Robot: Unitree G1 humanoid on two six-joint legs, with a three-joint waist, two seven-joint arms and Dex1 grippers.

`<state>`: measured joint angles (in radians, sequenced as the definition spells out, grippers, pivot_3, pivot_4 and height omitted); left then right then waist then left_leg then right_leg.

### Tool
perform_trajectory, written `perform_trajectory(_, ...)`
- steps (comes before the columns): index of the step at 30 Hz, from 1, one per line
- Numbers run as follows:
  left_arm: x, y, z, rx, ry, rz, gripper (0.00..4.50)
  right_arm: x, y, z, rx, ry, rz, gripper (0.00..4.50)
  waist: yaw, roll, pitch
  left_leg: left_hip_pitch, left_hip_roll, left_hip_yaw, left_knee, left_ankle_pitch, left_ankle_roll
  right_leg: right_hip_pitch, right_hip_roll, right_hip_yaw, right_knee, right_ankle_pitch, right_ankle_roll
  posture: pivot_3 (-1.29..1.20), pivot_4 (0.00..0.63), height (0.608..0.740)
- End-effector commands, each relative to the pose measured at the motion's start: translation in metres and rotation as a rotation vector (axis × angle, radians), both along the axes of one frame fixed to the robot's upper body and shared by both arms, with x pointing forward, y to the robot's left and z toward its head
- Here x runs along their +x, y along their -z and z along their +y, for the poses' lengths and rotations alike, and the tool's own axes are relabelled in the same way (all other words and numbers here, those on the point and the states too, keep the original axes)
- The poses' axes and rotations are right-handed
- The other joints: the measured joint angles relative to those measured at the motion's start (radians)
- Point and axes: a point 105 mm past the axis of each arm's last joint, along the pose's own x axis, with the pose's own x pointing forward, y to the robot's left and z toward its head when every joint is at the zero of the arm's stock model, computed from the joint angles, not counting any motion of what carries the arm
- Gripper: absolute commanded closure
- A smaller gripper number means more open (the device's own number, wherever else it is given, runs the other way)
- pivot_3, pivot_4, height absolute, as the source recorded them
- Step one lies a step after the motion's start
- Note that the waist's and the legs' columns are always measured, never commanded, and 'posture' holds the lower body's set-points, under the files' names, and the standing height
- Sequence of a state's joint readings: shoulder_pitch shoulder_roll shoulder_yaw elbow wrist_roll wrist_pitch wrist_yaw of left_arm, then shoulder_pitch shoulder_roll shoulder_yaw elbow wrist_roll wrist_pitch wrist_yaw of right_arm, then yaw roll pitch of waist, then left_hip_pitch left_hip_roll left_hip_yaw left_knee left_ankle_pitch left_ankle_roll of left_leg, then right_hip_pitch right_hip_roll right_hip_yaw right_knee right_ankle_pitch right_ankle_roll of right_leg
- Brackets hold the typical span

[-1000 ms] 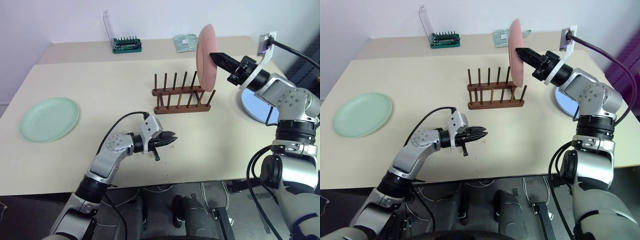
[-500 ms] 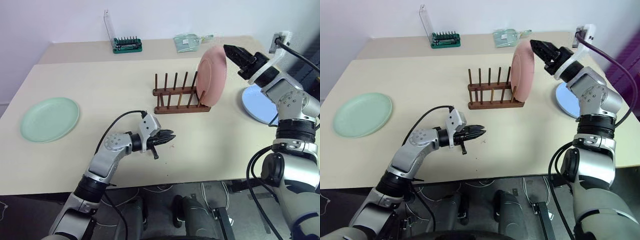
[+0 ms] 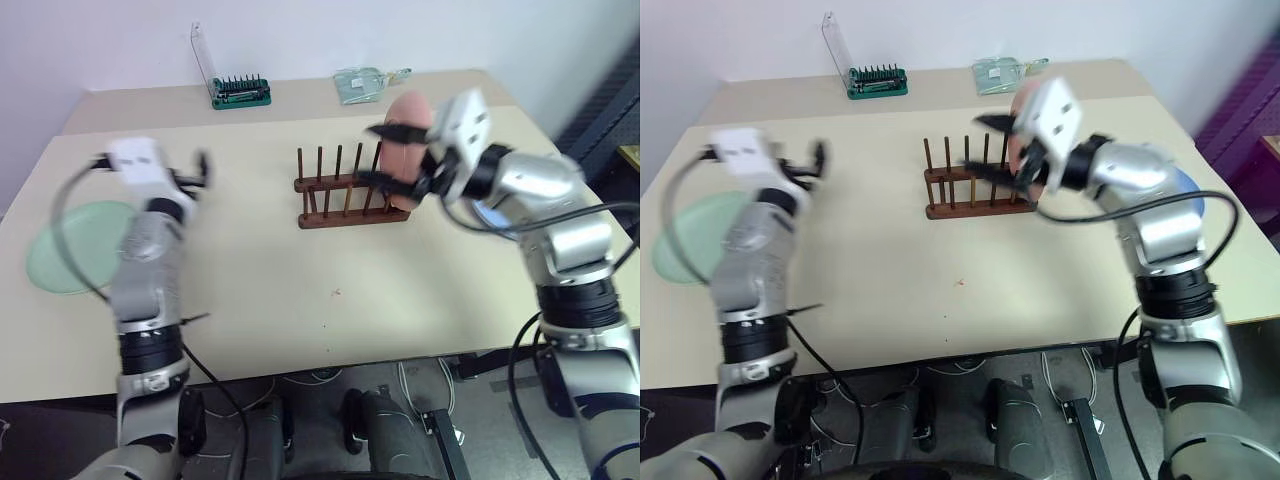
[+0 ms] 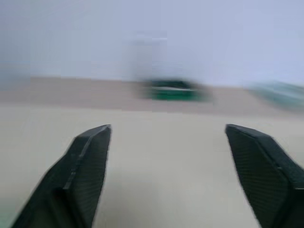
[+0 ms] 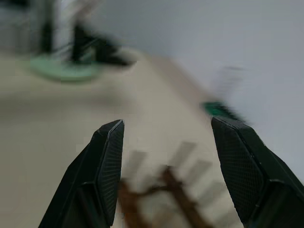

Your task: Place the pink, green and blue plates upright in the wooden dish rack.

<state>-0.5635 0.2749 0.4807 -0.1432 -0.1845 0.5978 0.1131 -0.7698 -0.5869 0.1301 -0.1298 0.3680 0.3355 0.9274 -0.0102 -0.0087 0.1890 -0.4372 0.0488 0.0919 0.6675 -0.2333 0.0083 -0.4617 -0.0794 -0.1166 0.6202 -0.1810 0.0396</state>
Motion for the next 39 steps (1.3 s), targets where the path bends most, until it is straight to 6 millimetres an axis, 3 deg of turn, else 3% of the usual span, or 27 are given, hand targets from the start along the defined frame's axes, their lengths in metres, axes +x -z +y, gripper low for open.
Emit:
perform_trajectory(1, -0.031, 0.013, 0.048, -0.130, -0.238, 0.078, 0.55, -0.007, -0.012, 0.008, 0.020, -0.042, -0.052, 1.55, 0.007, -0.002, -0.001, 0.000, -0.001, -0.001, 0.000, 0.000, 0.000, 0.001, -0.001, 0.000, 0.000, 0.000, -0.001, 0.00, 0.150, 0.730)
perform_trajectory(2, -0.046, 0.024, 0.064, -0.190, -0.313, 0.109, 0.55, -0.006, -0.009, 0.010, 0.018, -0.047, -0.045, 1.55, 0.011, -0.002, -0.001, 0.000, -0.001, 0.000, 0.000, 0.000, 0.000, 0.002, -0.002, 0.000, -0.001, 0.001, -0.001, 0.00, 0.150, 0.730)
perform_trajectory(5, -0.074, 0.051, 0.088, -0.311, -0.429, 0.188, 0.55, -0.002, -0.003, 0.011, 0.002, -0.056, -0.036, 1.55, 0.021, -0.006, -0.001, 0.000, -0.002, 0.000, 0.001, 0.000, 0.000, 0.002, -0.002, 0.000, -0.004, 0.003, 0.000, 0.00, 0.150, 0.730)
perform_trajectory(8, -0.086, 0.075, 0.091, -0.418, -0.432, 0.259, 0.55, 0.000, 0.001, 0.011, -0.014, -0.056, -0.037, 1.55, 0.026, -0.007, -0.001, 0.000, -0.002, -0.001, 0.002, 0.000, -0.001, 0.003, -0.002, -0.001, -0.004, 0.004, 0.000, 0.00, 0.150, 0.730)
perform_trajectory(13, -0.083, 0.105, 0.081, -0.589, -0.359, 0.331, 0.55, 0.001, 0.002, 0.010, -0.017, -0.047, -0.045, 1.55, 0.023, -0.009, -0.001, 0.000, -0.002, -0.001, 0.002, 0.000, -0.001, 0.003, -0.002, -0.001, -0.004, 0.004, -0.001, 0.00, 0.150, 0.730)
perform_trajectory(16, -0.080, 0.108, 0.077, -0.646, -0.357, 0.300, 1.34, 0.002, 0.002, 0.009, -0.014, -0.030, -0.051, 1.55, 0.022, -0.009, -0.001, 0.000, -0.001, -0.001, 0.002, 0.000, -0.001, 0.003, -0.002, -0.001, -0.003, 0.004, -0.001, 0.00, 0.150, 0.730)
perform_trajectory(20, -0.072, 0.103, 0.072, -0.645, -0.343, 0.283, 3.29, 0.001, 0.005, 0.006, -0.019, -0.014, -0.054, 1.55, 0.023, -0.009, -0.001, 0.000, -0.001, -0.001, 0.002, 0.000, -0.002, 0.003, -0.002, -0.001, -0.003, 0.004, -0.001, 0.00, 0.150, 0.730)
perform_trajectory(22, -0.061, 0.091, 0.067, -0.609, -0.304, 0.252, 4.36, -0.001, 0.005, 0.005, -0.023, -0.014, -0.050, 1.55, 0.024, -0.009, -0.001, 0.000, -0.002, -0.001, 0.002, 0.001, -0.002, 0.003, -0.002, -0.001, -0.003, 0.004, -0.001, 0.00, 0.150, 0.730)
perform_trajectory(23, -0.053, 0.077, 0.062, -0.563, -0.260, 0.213, 4.48, -0.001, 0.005, 0.005, -0.027, -0.014, -0.052, 1.55, 0.025, -0.009, -0.001, 0.000, -0.002, -0.001, 0.002, 0.001, -0.002, 0.003, -0.002, -0.001, -0.003, 0.004, -0.001, 0.00, 0.150, 0.730)
perform_trajectory(28, -0.012, -0.007, 0.008, -0.333, 0.028, -0.034, 4.48, 0.002, 0.004, 0.011, -0.055, -0.017, -0.078, 1.55, 0.026, -0.011, -0.001, -0.001, -0.002, -0.001, 0.002, 0.001, -0.002, 0.003, -0.002, -0.002, -0.004, 0.004, -0.001, 0.00, 0.150, 0.730)
perform_trajectory(30, 0.000, -0.030, -0.017, -0.257, 0.111, -0.075, 4.50, 0.009, 0.004, 0.016, -0.070, 0.007, -0.105, 1.03, 0.023, -0.011, -0.001, -0.001, -0.002, -0.001, 0.002, 0.001, -0.002, 0.003, -0.002, -0.002, -0.004, 0.005, -0.002, 0.00, 0.150, 0.730)
perform_trajectory(33, 0.011, -0.053, -0.050, -0.203, 0.207, -0.116, 4.50, 0.018, 0.002, 0.025, -0.115, 0.039, -0.207, 0.05, 0.018, -0.011, -0.001, -0.001, -0.002, 0.000, 0.002, 0.001, -0.002, 0.002, -0.001, -0.001, -0.004, 0.005, -0.002, 0.00, 0.150, 0.730)
perform_trajectory(39, 0.019, -0.087, -0.113, -0.168, 0.409, -0.163, 4.50, 0.039, -0.002, 0.039, -0.235, 0.118, -0.487, 0.05, 0.016, -0.011, 0.000, -0.001, -0.003, 0.005, 0.000, 0.002, -0.003, 0.001, 0.000, 0.000, -0.004, 0.005, -0.002, 0.00, 0.150, 0.730)
